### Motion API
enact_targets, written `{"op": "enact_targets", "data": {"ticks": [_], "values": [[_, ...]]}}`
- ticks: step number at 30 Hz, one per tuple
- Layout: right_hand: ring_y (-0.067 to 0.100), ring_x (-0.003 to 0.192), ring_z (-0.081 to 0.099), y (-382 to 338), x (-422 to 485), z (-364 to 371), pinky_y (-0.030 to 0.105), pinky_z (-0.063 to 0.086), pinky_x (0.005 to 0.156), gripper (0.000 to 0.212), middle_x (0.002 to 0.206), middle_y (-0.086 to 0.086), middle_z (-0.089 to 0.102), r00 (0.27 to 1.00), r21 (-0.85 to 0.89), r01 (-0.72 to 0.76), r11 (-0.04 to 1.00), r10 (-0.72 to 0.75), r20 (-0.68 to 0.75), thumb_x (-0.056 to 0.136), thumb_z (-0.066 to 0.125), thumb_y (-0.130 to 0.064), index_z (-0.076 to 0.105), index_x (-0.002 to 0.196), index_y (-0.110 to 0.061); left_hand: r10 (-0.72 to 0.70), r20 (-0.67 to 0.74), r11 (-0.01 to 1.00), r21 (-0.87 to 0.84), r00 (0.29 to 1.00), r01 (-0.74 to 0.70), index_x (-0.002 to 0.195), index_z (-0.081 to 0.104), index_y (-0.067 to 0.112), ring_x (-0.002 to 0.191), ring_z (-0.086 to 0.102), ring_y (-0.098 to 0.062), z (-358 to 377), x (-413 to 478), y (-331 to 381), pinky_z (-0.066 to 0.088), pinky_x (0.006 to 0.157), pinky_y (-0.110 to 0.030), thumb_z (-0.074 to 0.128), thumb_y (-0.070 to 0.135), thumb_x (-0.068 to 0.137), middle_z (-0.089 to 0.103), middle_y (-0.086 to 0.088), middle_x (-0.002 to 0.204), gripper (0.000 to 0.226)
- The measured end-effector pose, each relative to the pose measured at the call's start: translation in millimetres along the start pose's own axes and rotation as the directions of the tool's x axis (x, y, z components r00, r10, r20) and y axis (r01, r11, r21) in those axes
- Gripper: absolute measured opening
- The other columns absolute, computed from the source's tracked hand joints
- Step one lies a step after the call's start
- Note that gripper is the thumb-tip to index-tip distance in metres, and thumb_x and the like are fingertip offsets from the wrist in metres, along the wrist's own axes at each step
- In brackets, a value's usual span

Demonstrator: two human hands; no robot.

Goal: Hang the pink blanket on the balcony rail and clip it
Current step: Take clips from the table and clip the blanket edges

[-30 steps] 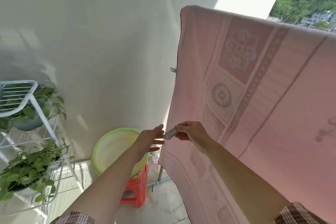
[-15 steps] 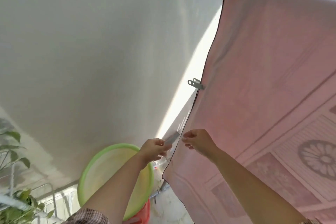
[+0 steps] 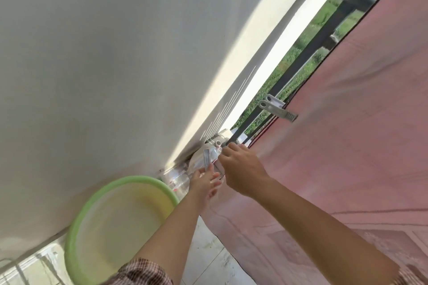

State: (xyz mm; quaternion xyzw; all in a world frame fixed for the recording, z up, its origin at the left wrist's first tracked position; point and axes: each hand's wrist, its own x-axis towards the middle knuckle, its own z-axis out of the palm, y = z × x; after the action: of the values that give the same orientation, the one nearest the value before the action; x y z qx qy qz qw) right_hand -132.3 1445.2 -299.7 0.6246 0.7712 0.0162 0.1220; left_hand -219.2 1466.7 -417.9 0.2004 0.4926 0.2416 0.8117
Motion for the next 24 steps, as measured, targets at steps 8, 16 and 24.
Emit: {"op": "enact_targets", "data": {"ticks": [8,16,24], "values": [[0.024,0.104,0.056,15,41,-20,0.039,0.040,0.089,0.032,0.114,0.004,0.061,0.757,-0.345,-0.199,0.917,0.367,0.540,0.089,0.052,-0.030,0.057,0.117,-0.016,0.187,-0.027,0.927,0.335,0.982,-0.167,0.087,0.060,0.014,0.079,0.062,-0.020,-14,5,-6,0.054,0.075,-0.040,0.078,0.027,0.074,0.067,-0.002,0.084,0.025],[0.017,0.056,0.042,29,60,-3,0.030,0.042,0.058,0.026,0.063,-0.001,0.040,0.758,-0.148,-0.376,0.915,0.395,0.519,0.083,0.054,-0.001,0.039,0.064,-0.010,0.277,0.157,0.741,0.593,0.948,-0.315,0.078,0.060,0.024,0.069,0.062,-0.008,-43,37,20,0.046,0.065,-0.018,0.082,0.017,0.069,0.065,0.009,0.079,0.024],[0.015,0.047,0.032,25,56,-3,0.024,0.026,0.041,0.037,0.057,-0.001,0.036,0.832,-0.127,-0.251,0.959,0.281,0.478,0.081,0.048,0.008,0.031,0.057,-0.015,0.328,0.235,0.619,0.678,0.915,-0.396,0.061,0.061,0.025,0.049,0.052,0.012,-42,43,26,0.037,0.052,-0.003,0.086,0.012,0.061,0.061,0.012,0.057,0.028]]}}
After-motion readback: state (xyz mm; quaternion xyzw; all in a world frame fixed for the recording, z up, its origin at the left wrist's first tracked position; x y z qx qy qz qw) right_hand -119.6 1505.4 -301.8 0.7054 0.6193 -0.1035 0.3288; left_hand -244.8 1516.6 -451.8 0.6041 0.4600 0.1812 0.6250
